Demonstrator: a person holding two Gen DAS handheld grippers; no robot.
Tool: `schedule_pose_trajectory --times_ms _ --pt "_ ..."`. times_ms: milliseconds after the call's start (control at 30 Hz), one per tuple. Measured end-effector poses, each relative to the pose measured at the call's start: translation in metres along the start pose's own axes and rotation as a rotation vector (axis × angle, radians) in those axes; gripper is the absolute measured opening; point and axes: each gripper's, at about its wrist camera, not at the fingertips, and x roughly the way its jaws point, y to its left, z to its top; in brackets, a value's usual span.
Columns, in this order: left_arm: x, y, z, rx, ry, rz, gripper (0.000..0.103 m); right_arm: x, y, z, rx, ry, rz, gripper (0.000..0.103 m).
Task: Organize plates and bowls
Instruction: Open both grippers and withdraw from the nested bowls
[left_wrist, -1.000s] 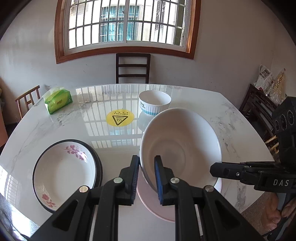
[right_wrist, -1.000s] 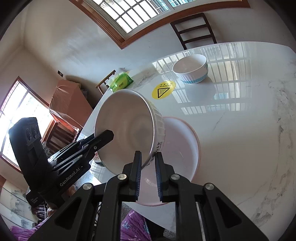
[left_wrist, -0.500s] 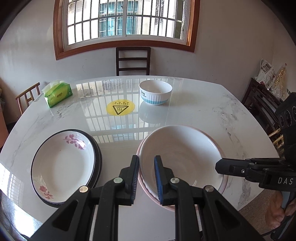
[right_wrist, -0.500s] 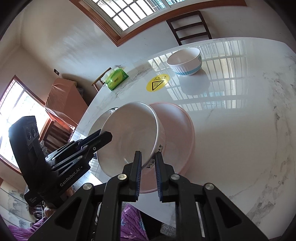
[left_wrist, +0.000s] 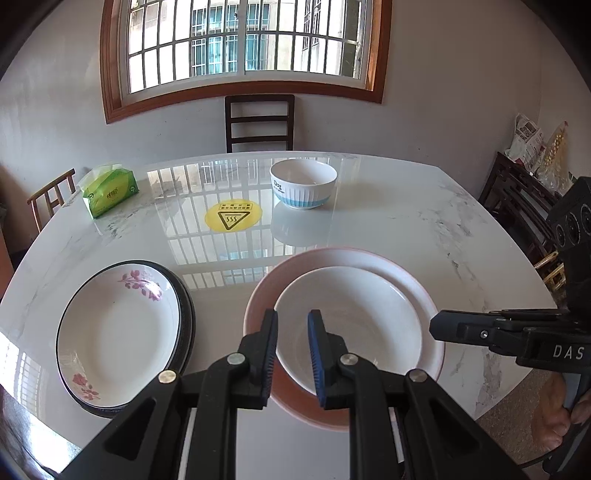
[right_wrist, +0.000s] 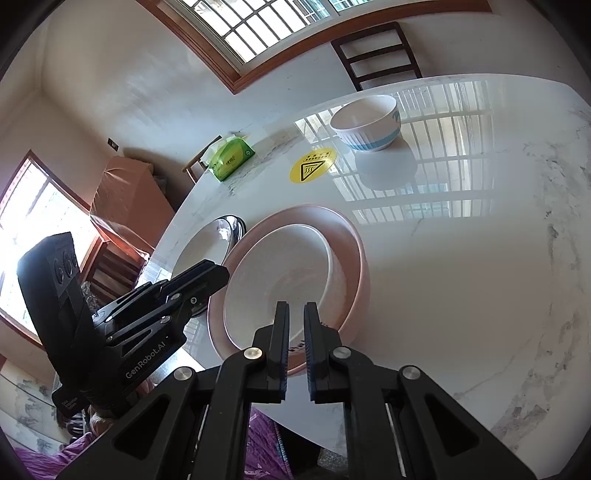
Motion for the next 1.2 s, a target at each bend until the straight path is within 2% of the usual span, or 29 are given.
schedule_pose_trajectory --times_ms 200,333,400,467,500,533,567,600,667,733,833,900,1033,1200 --pt "-0.001 0.001 -0.001 0.010 -0.015 0.025 0.017 -0.008 -0.006 -0.004 0.008 -0.029 -0.015 0.011" --pt "0.000 0.002 -0.001 0.017 -0.021 0.046 0.017 -0.015 -0.018 -0.006 0.008 -0.095 -0.118 0.014" --pt "0.001 0.003 -0.001 0.025 -0.030 0.066 0.017 -0.017 -0.026 -0.004 0.008 -0.122 -0.190 0.024" --pt "0.001 0.003 0.000 0.044 -0.037 0.094 0.018 -0.017 -0.031 -0.003 -0.010 -0.144 -0.273 0.043" --pt "0.002 0.003 0.000 0.050 -0.042 0.107 0.020 -0.016 -0.033 -0.002 -0.020 -0.150 -0.309 0.049" --pt "0.001 0.003 0.001 0.055 -0.049 0.116 0.023 -0.015 -0.034 -0.002 -0.029 -0.155 -0.335 0.060" --pt "0.001 0.003 0.002 0.061 -0.054 0.123 0.025 -0.015 -0.035 -0.001 -0.040 -0.160 -0.350 0.068" --pt "0.002 0.003 0.003 0.067 -0.058 0.129 0.028 -0.014 -0.036 0.001 -0.054 -0.164 -0.364 0.071" --pt "0.002 0.004 0.005 0.071 -0.069 0.141 0.029 -0.009 -0.036 0.004 -0.084 -0.169 -0.408 0.089" --pt "0.003 0.005 0.006 0.076 -0.078 0.144 0.030 -0.007 -0.038 0.008 -0.100 -0.195 -0.445 0.098" --pt "0.006 0.011 0.010 0.060 -0.082 0.138 0.030 -0.005 -0.037 0.014 -0.106 -0.274 -0.519 0.103" --pt "0.009 0.016 0.014 0.041 -0.082 0.120 0.030 -0.008 -0.040 0.018 -0.101 -0.299 -0.491 0.103" --pt "0.013 0.027 0.022 0.004 -0.095 0.111 0.030 -0.025 -0.052 0.023 -0.069 -0.395 -0.332 0.103" --pt "0.021 0.039 0.033 -0.039 -0.109 0.119 0.030 -0.042 -0.063 0.020 0.007 -0.577 -0.277 0.103"
